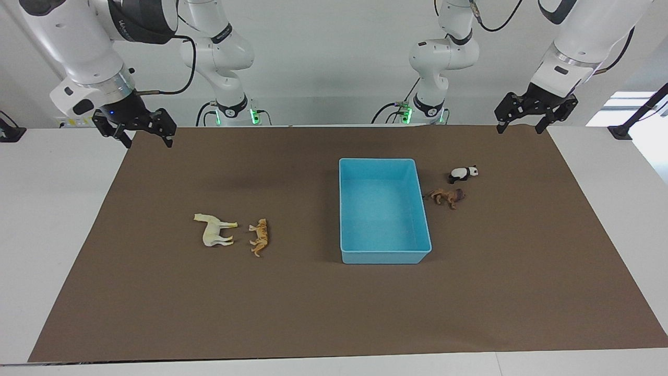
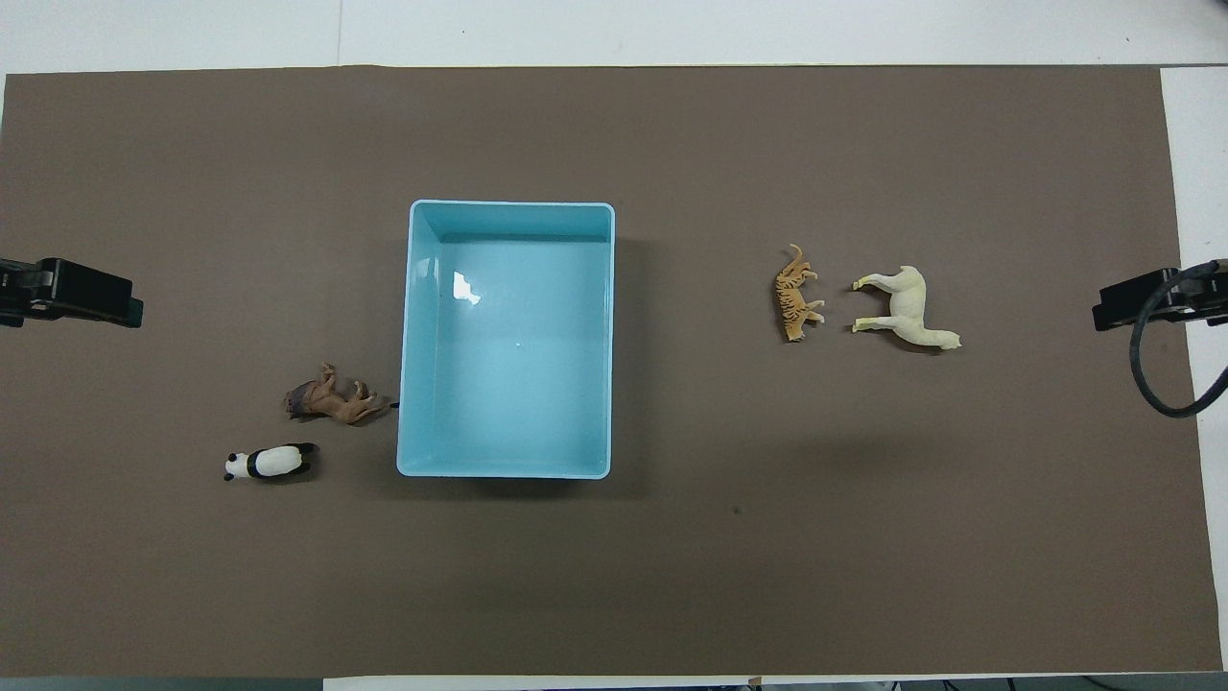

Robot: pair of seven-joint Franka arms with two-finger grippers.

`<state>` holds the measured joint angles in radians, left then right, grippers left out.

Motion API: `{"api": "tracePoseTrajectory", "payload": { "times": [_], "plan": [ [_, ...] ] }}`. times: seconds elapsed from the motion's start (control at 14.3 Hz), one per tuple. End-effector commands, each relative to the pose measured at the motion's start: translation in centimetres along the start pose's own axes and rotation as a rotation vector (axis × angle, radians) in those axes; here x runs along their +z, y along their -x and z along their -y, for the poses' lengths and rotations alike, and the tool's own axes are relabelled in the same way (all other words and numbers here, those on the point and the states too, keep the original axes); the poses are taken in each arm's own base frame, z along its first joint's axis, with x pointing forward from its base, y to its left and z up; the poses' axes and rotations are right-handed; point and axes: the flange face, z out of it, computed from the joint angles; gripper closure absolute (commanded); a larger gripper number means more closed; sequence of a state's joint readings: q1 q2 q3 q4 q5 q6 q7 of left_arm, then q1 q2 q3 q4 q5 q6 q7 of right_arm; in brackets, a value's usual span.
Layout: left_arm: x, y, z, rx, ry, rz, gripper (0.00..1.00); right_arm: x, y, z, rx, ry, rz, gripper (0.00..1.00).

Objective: Put all toys into storage box
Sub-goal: 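Reach the right gripper to the cream horse while the left gripper reaches the panda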

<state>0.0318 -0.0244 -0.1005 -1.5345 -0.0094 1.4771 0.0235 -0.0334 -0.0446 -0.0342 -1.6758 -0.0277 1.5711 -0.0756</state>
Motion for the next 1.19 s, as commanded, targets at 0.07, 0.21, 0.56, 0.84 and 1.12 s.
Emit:
{"api": "tracePoseTrajectory", "payload": {
  "times": [0.07,0.21,0.56,0.84,1.12],
  "plan": [
    [0.0,0.1,0.2,0.012,0.012,-0.015,0.00,-0.2,0.6,-0.2,-0.020,0.015,-0.014,0.00],
    [0.4,0.4,0.5,0.007,0.011,-0.020,0.00,-0.2,0.6,-0.1,-0.021,0.015,-0.014,0.00],
    [6.0,3.1,6.3,-0.135,-0.010,-0.129,0.00,3.5,-0.5,3.0,-0.078,0.003,-0.023,0.03],
    [9.1,4.2,9.8,-0.519,0.005,-0.106,0.00,12.1,-4.2,4.0,-0.125,0.010,-0.084,0.04],
    [12.8,5.6,8.6,-0.921,0.010,-0.047,0.00,19.0,-8.2,5.8,-0.060,-0.006,-0.113,0.04]
  ]
}}
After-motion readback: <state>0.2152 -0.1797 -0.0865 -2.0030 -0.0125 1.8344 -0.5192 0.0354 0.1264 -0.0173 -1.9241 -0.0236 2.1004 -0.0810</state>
